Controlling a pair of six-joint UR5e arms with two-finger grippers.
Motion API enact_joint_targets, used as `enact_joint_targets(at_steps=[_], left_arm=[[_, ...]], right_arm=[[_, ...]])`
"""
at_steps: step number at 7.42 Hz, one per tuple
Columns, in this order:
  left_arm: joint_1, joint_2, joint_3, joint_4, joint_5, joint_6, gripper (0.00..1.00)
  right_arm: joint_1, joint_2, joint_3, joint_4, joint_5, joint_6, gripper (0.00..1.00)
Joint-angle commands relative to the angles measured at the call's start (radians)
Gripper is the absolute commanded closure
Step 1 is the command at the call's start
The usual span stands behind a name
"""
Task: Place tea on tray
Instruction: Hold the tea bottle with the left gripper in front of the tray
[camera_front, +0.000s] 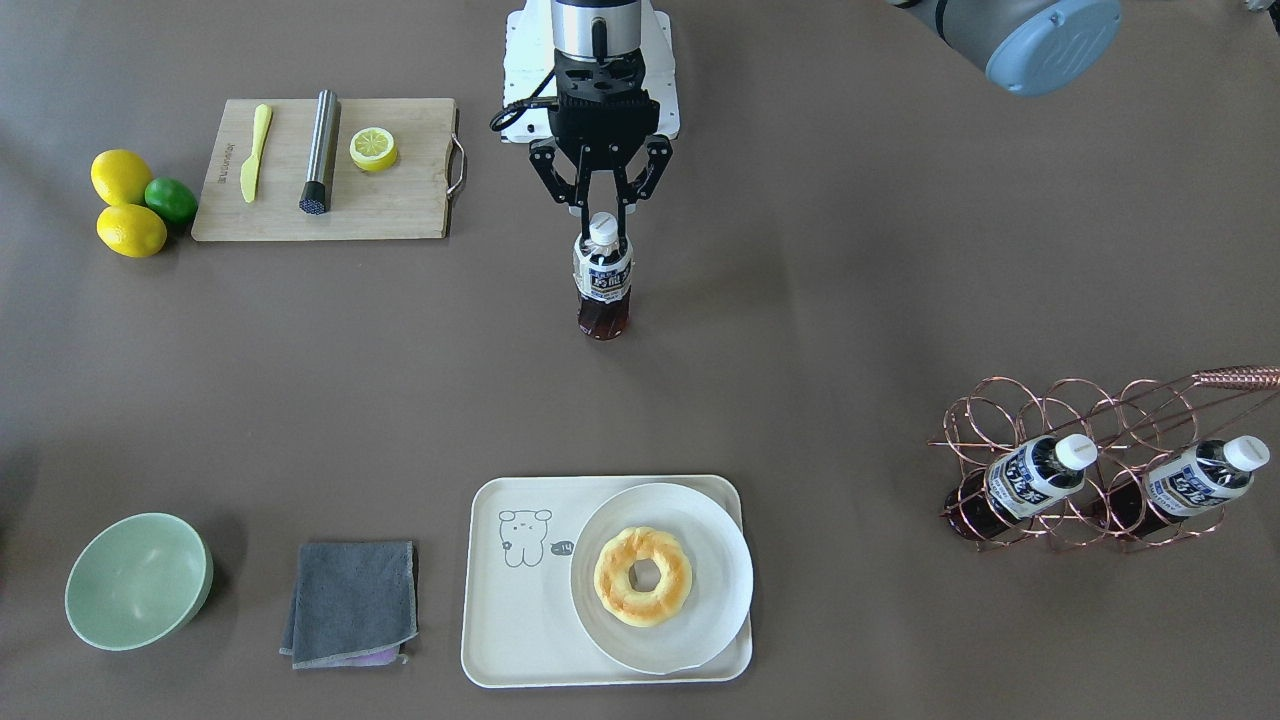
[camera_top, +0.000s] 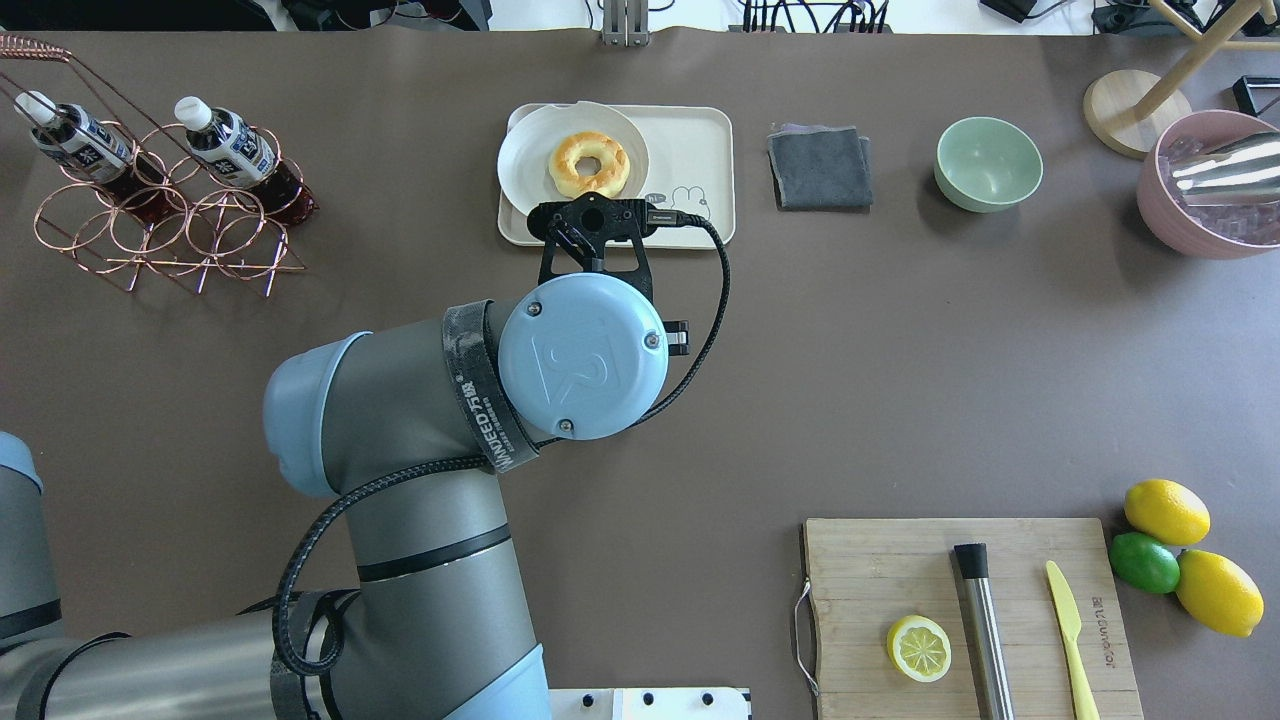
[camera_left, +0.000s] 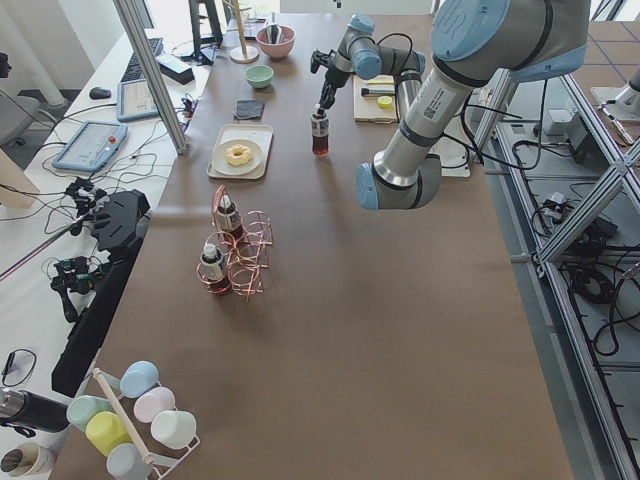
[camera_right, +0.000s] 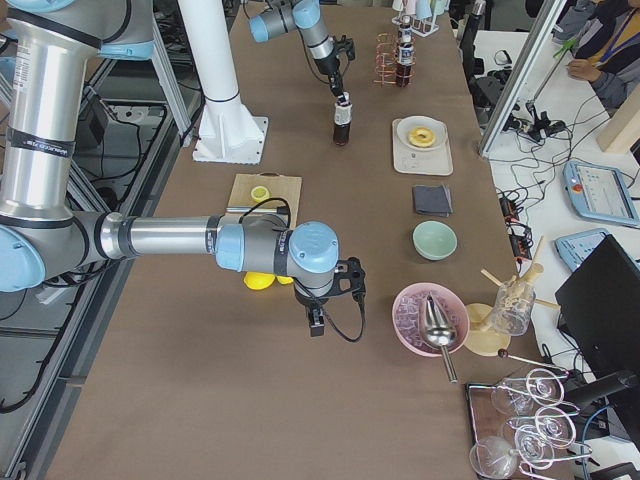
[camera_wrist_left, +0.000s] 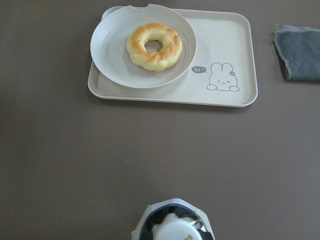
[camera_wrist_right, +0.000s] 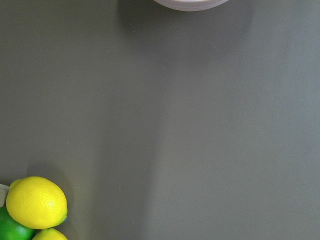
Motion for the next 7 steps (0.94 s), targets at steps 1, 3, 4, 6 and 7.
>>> enact_joint_targets(at_steps=[1, 3, 4, 6, 7], left_arm=[[0.004, 0.010, 0.002, 0.000, -0.001, -0.002, 1.00], [0.005, 0.010, 0.002, -0.001, -0.001, 0.000, 0.99], [0.007, 0.010, 0.002, 0.000, -0.001, -0.002, 0.52], [0.007, 0.007, -0.007, 0.000, 0.000, -0.002, 0.04], [0.004, 0.016, -0.042, 0.002, 0.002, -0.002, 0.04]], right_arm=[[0.000, 0.000, -0.004, -0.001, 0.002, 0.000, 0.00], [0.000, 0.002, -0.004, -0.001, 0.002, 0.000, 0.00], [0.000, 0.002, -0.004, 0.000, 0.002, 0.000, 0.00], [-0.002, 0.006, 0.001, 0.002, 0.012, 0.006, 0.00], [-0.002, 0.012, 0.010, 0.003, 0.027, 0.024, 0.00]])
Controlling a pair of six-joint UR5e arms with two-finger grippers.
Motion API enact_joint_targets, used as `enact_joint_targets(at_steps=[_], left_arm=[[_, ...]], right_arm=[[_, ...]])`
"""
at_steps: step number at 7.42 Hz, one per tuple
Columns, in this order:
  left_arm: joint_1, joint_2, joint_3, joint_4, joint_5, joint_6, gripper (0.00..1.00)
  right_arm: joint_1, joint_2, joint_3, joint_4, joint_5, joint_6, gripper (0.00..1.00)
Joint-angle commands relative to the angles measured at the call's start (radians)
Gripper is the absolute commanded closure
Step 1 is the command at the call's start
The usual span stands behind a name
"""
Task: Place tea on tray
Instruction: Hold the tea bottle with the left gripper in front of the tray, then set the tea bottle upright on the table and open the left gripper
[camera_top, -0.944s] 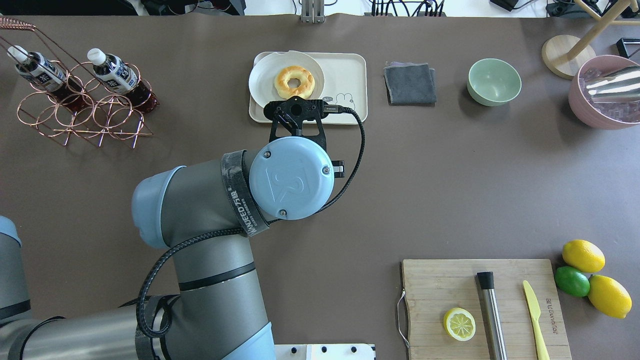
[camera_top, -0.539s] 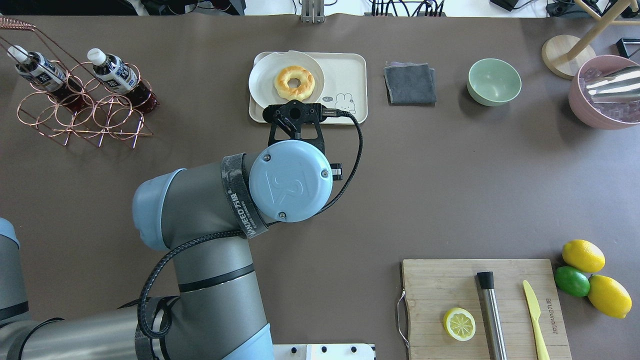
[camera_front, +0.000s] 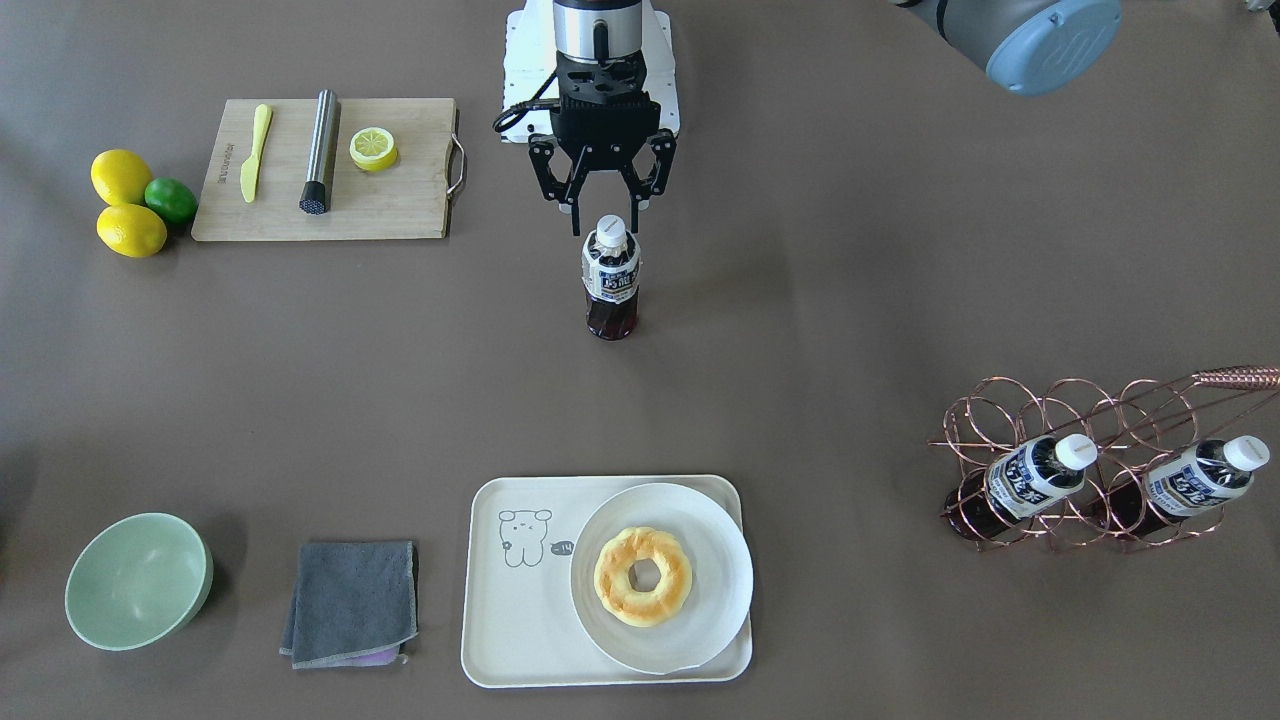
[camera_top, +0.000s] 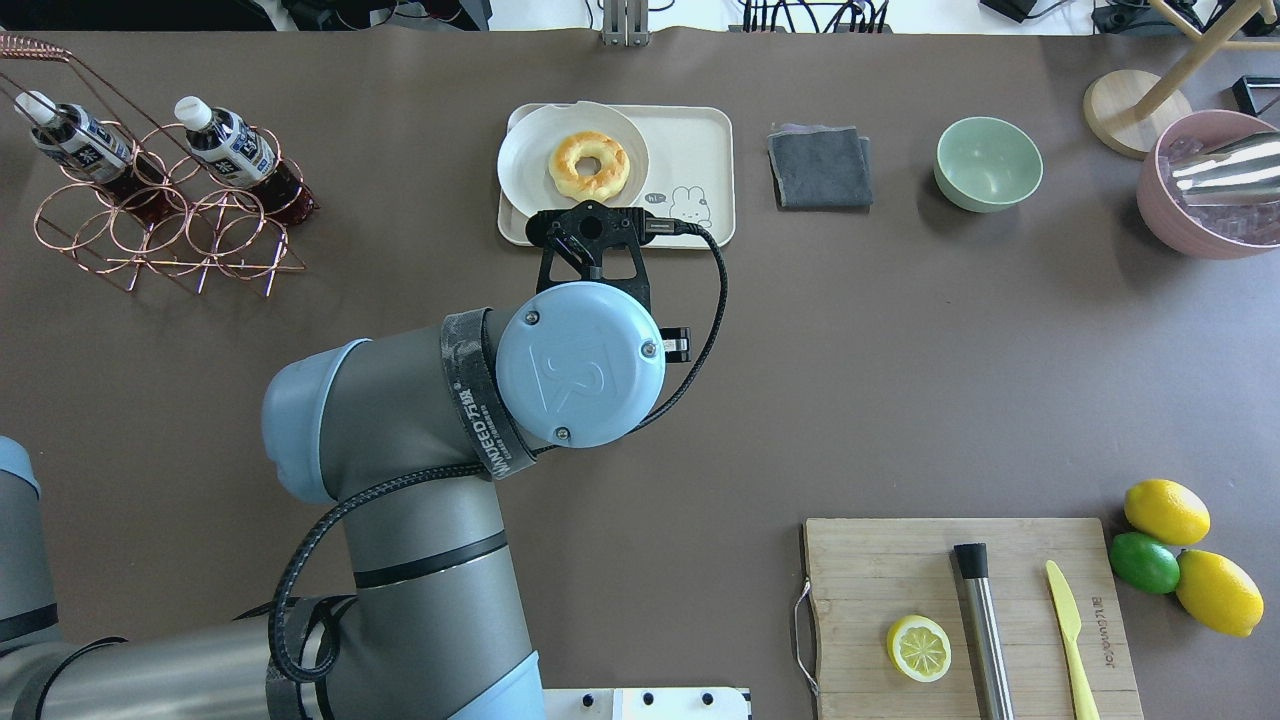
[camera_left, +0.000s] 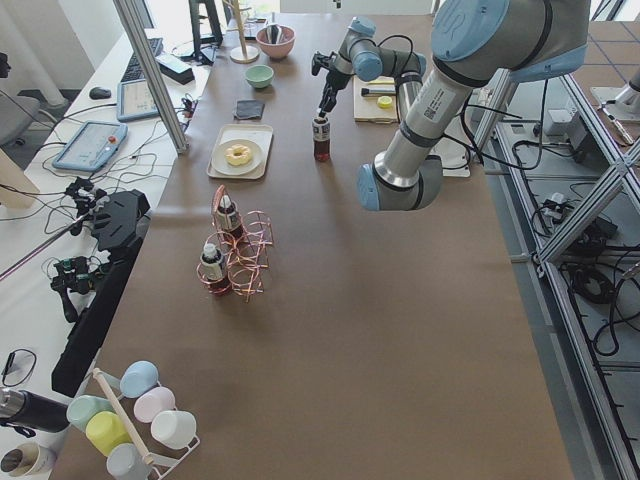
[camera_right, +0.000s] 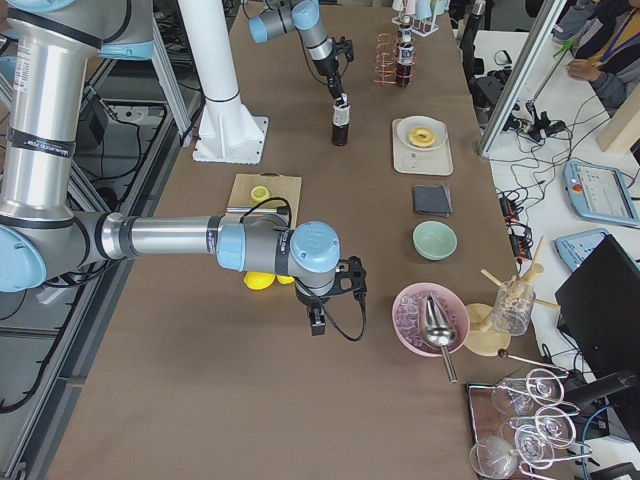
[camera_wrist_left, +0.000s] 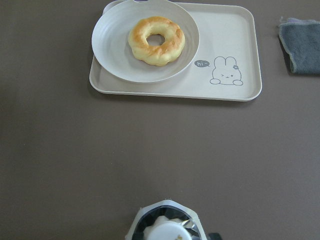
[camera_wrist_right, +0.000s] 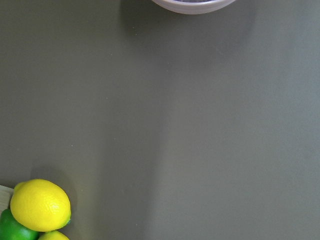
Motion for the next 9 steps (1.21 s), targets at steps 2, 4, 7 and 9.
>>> enact_joint_targets(at_steps=[2, 4, 7, 9], left_arm=[[-0.021, 0.094, -0.152, 0.005, -0.003, 0.012, 0.04], [-0.111, 0.148, -0.193, 0.005, -0.049, 0.163, 0.04], [-0.317, 0.332, -0.275, -0.021, -0.272, 0.341, 0.04], [-0.444, 0.441, -0.272, -0.117, -0.421, 0.462, 0.04]], right_arm=[[-0.072, 0.040, 0.093, 0.019, 0.020, 0.226, 0.00], [-0.175, 0.153, 0.136, 0.027, 0.004, 0.442, 0.00], [-0.395, 0.317, 0.224, 0.028, -0.043, 0.704, 0.00], [-0.604, 0.502, 0.239, 0.028, -0.117, 1.023, 0.01]])
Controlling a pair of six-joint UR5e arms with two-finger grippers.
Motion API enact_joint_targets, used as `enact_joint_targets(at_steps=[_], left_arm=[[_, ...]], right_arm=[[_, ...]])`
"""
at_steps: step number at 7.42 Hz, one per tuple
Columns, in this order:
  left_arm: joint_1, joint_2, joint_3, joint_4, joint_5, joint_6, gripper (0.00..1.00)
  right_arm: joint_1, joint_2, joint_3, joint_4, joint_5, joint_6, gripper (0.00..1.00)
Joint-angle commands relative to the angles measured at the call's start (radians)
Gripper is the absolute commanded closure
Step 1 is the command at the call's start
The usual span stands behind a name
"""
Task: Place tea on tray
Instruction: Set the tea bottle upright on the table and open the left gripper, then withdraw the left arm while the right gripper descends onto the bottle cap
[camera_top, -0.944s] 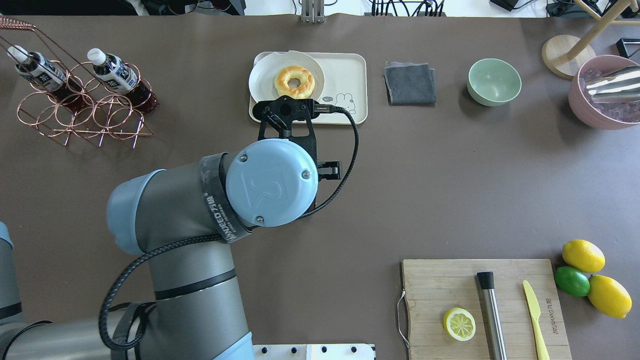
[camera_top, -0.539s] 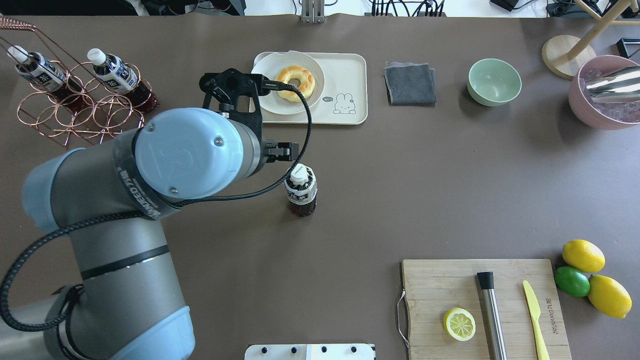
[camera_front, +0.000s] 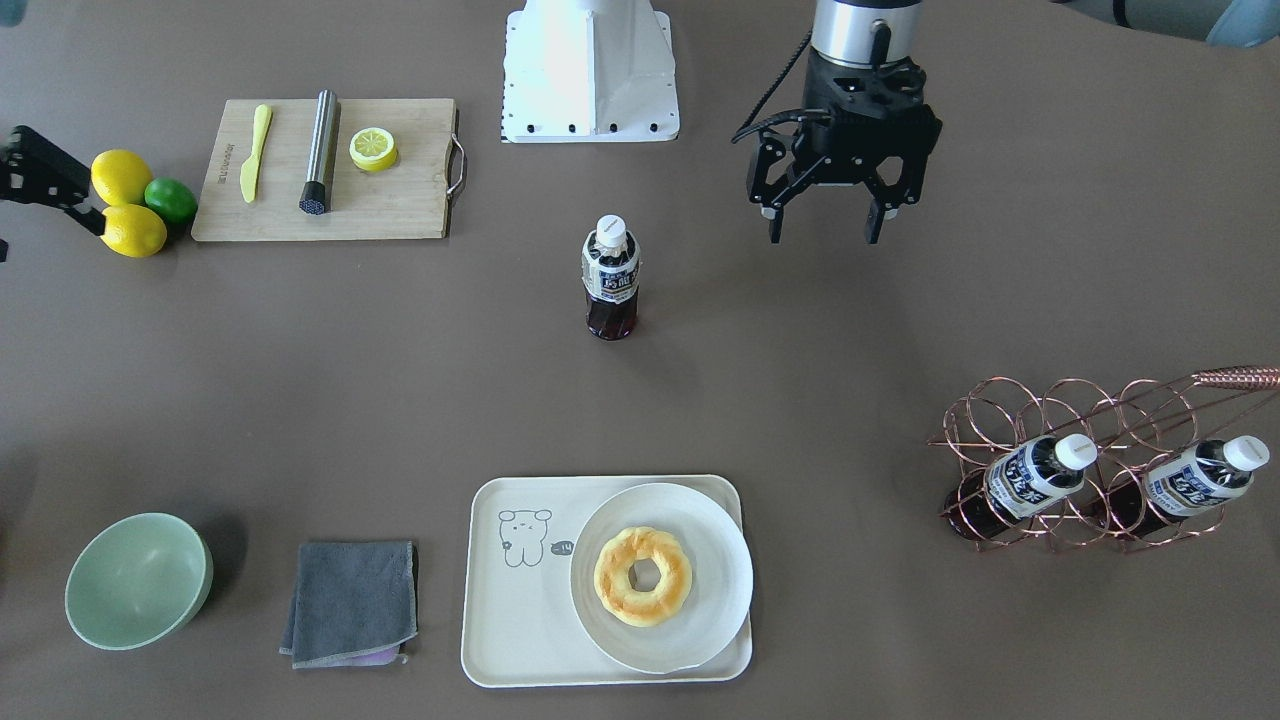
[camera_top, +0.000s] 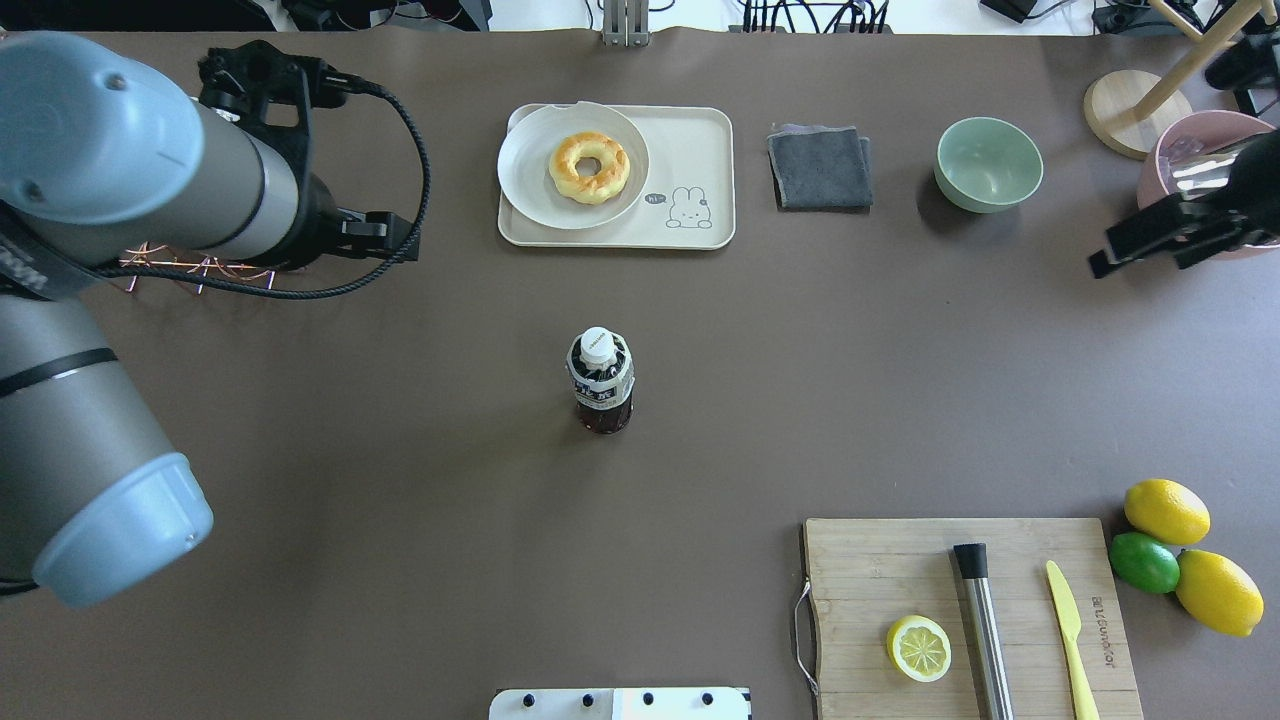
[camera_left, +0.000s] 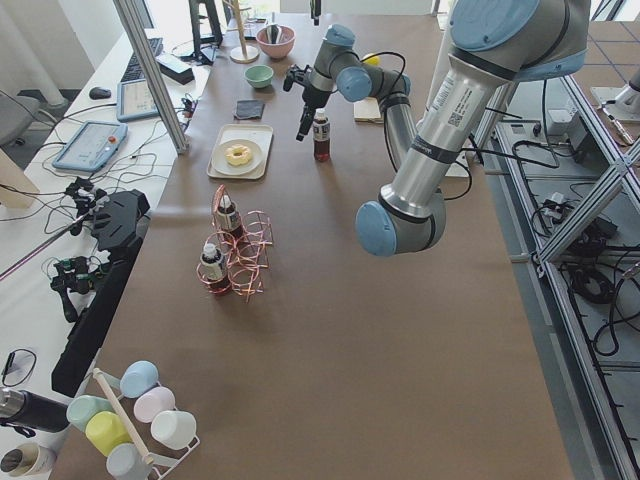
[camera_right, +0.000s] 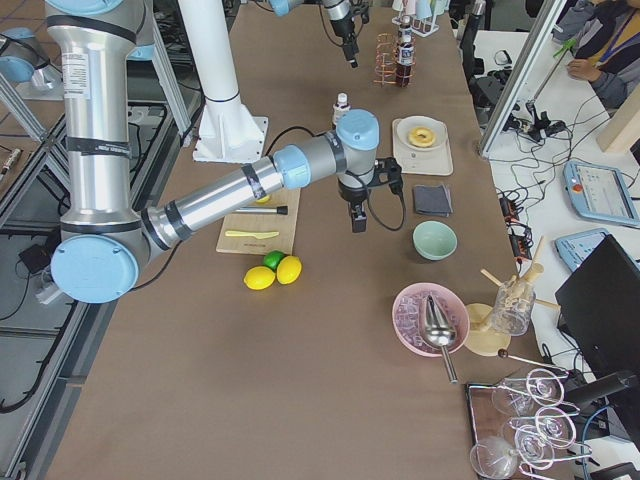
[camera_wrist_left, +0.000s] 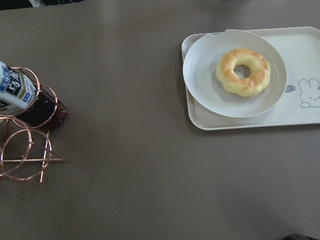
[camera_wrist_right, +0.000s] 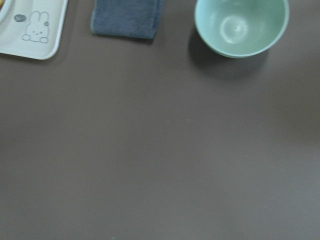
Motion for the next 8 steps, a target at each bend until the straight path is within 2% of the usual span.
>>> enact_joint_targets(at_steps=[1, 2, 3, 4, 6, 8], left_arm=[[-0.165, 0.156, 0.009, -0.143, -0.182, 0.150, 0.04], [-0.220, 0.221, 0.031, -0.206, -0.224, 0.225, 0.04], [-0.281, 0.284, 0.043, -0.258, -0.279, 0.293, 0.04], [-0.329, 0.351, 0.052, -0.314, -0.322, 0.359, 0.04], [-0.355, 0.489, 0.057, -0.456, -0.345, 0.407, 0.04], [-0.357, 0.531, 0.054, -0.506, -0.365, 0.398, 0.04]], right_arm=[[-0.315, 0.248, 0.044, 0.000, -0.156, 0.468, 0.01], [-0.464, 0.336, 0.048, -0.003, -0.304, 0.620, 0.02], [-0.550, 0.394, 0.041, -0.012, -0.381, 0.695, 0.05], [-0.597, 0.466, 0.005, -0.023, -0.414, 0.750, 0.06], [-0.695, 0.685, -0.133, -0.114, -0.541, 0.850, 0.07], [-0.735, 0.710, -0.161, -0.135, -0.583, 0.852, 0.10]])
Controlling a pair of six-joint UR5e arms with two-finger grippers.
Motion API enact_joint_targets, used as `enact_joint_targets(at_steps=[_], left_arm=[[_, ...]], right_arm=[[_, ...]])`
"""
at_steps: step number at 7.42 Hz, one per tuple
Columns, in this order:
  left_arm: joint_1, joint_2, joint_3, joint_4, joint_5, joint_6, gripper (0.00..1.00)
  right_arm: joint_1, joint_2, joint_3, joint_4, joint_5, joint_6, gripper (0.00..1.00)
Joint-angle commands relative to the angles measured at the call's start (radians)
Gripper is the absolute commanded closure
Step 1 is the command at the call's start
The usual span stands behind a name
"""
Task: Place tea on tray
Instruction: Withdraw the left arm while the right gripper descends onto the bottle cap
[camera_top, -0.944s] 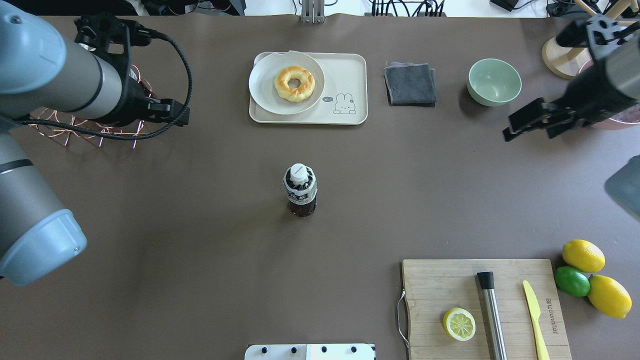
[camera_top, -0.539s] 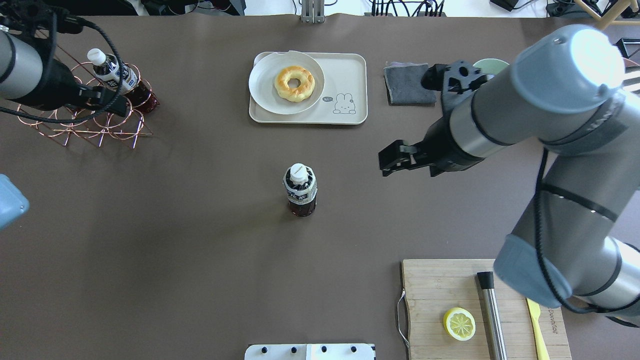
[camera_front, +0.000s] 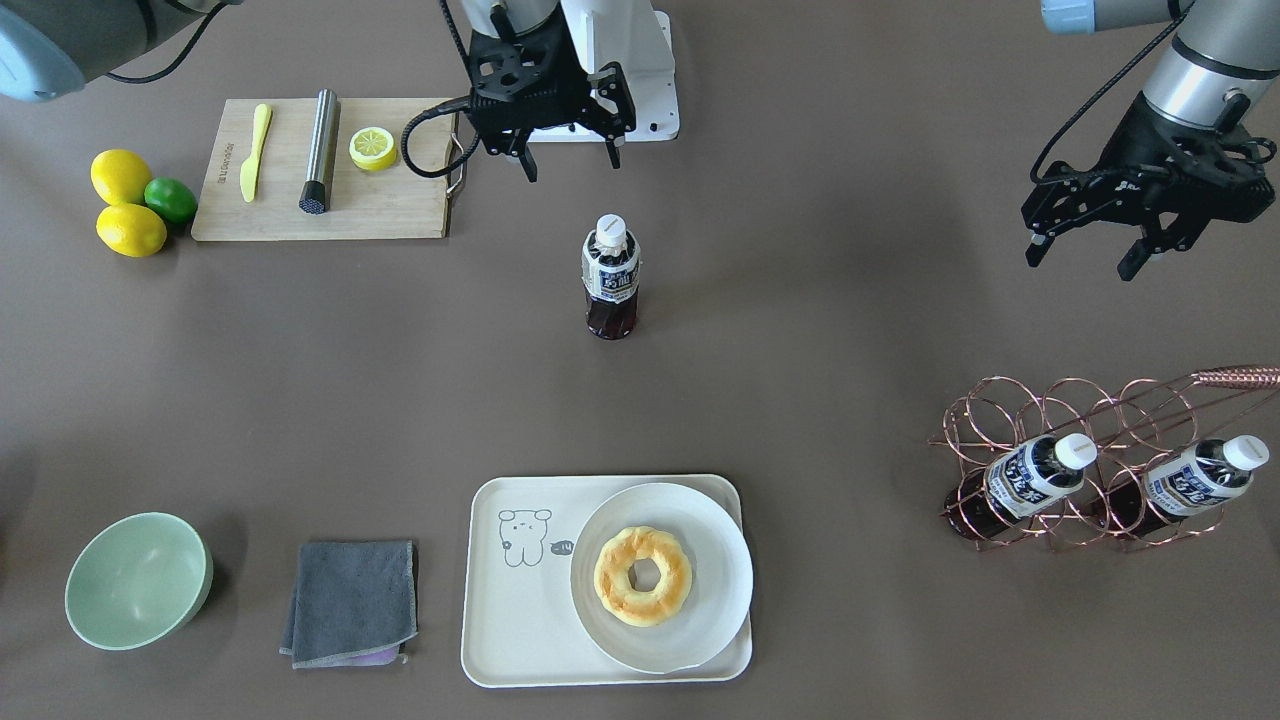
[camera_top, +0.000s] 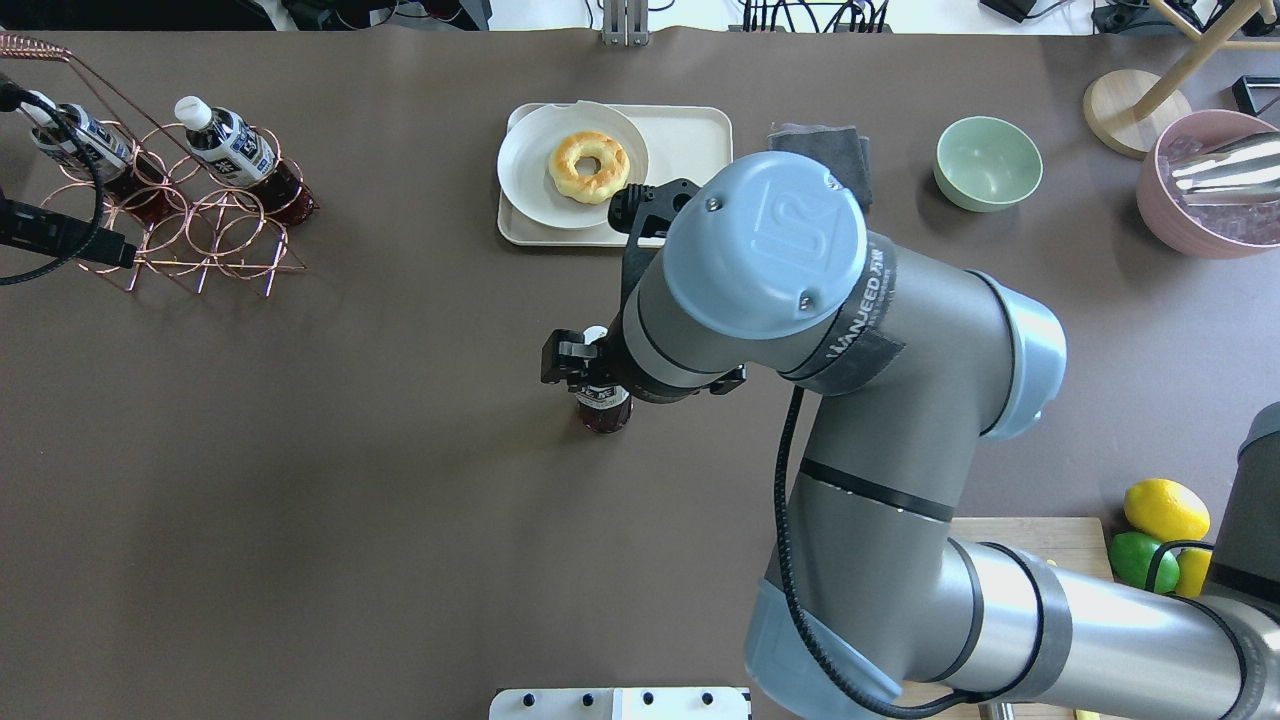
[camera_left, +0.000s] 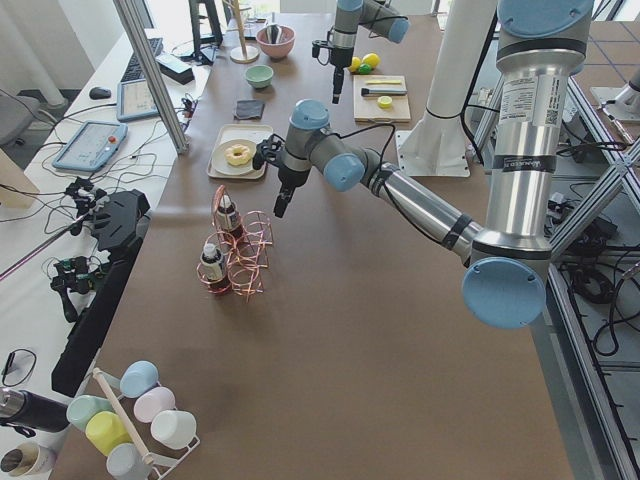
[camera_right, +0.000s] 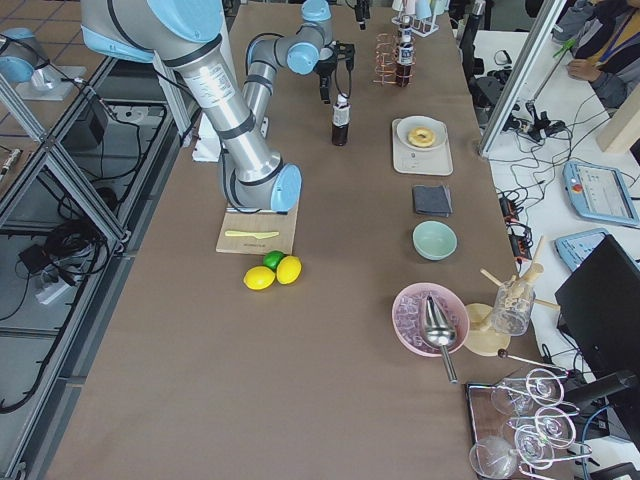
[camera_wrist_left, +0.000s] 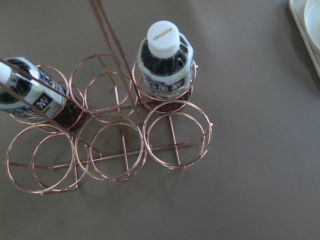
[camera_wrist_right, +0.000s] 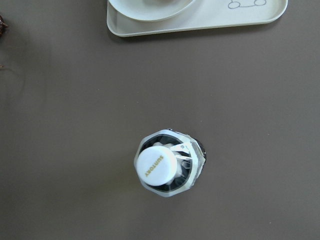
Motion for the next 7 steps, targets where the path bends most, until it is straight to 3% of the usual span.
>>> enact_joint_targets(at_steps=[1, 3, 7], left_arm=[[-0.006, 0.052, -0.012, -0.049, -0.013, -0.002, 0.03], [-0.006, 0.052, -0.015, -0.049, -0.013, -0.004, 0.03], [-0.006, 0.052, -0.013, -0.049, -0.013, -0.005, 0.03]], right_arm=[[-0.041, 0.051, -0.062, -0.026, -0.069, 0.014, 0.13], [-0.041, 0.083, -0.131, -0.020, -0.097, 0.013, 0.17], [-0.023, 0.084, -0.161, -0.016, -0.132, -0.015, 0.24]])
